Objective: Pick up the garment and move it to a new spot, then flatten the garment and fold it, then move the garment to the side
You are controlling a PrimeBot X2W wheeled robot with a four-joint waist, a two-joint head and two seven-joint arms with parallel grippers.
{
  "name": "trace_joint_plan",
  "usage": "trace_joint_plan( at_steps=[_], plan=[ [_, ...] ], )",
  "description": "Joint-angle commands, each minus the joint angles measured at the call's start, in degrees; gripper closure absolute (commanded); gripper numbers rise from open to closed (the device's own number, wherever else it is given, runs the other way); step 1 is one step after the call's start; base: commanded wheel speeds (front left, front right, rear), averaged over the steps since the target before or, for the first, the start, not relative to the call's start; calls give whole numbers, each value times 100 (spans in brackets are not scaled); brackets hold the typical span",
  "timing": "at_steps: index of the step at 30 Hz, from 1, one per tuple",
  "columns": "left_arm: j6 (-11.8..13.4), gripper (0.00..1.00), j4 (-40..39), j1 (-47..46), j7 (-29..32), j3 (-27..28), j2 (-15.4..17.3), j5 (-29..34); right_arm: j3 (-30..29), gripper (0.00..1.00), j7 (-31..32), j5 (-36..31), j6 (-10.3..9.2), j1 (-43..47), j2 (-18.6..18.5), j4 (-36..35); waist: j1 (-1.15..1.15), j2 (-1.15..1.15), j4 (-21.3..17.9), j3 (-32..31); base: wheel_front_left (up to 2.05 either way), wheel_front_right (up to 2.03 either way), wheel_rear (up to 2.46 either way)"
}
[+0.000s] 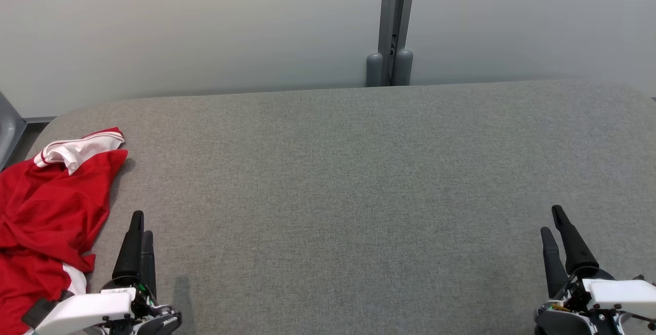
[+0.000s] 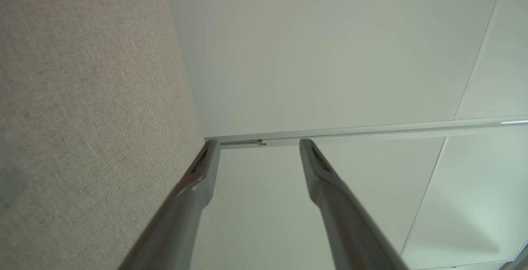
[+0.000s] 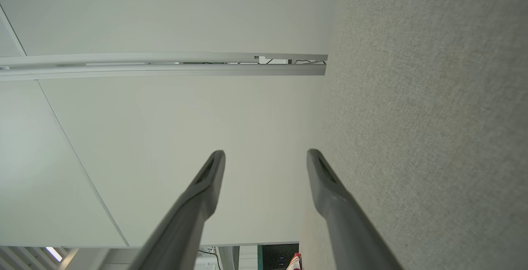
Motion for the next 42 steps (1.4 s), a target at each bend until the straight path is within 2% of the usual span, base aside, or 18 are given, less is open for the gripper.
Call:
trace_joint_plan(
  at_steps=[1, 11, 18, 28, 42],
  plan=[
    [-4, 0, -161, -190, -58, -4, 68, 95, 34, 0, -87, -58, 3, -172, -56, -180, 0, 0, 0, 1, 0, 0, 0],
    [-5, 0, -358, -237, -305, -31, 82, 576, 76, 0, -344, -589, 4, -230, -70, -514, 0, 0, 1, 5, 0, 0, 0],
    [-6, 0, -443, -251, -441, -48, 88, 1279, 175, 0, -480, -1330, 5, -248, -78, -654, 0, 0, 1, 6, 0, 0, 0],
    [-4, 0, -475, -221, -652, 3, 98, 2768, 361, 0, -689, -2784, 6, -274, -90, -766, 0, 0, -2, 0, 0, 0, 0],
    [254, 0, -503, -168, -912, -134, 108, 4772, 583, 0, -951, -4784, 8, -253, -111, -807, 0, 0, -2, -17, 0, 0, 0]
  ],
)
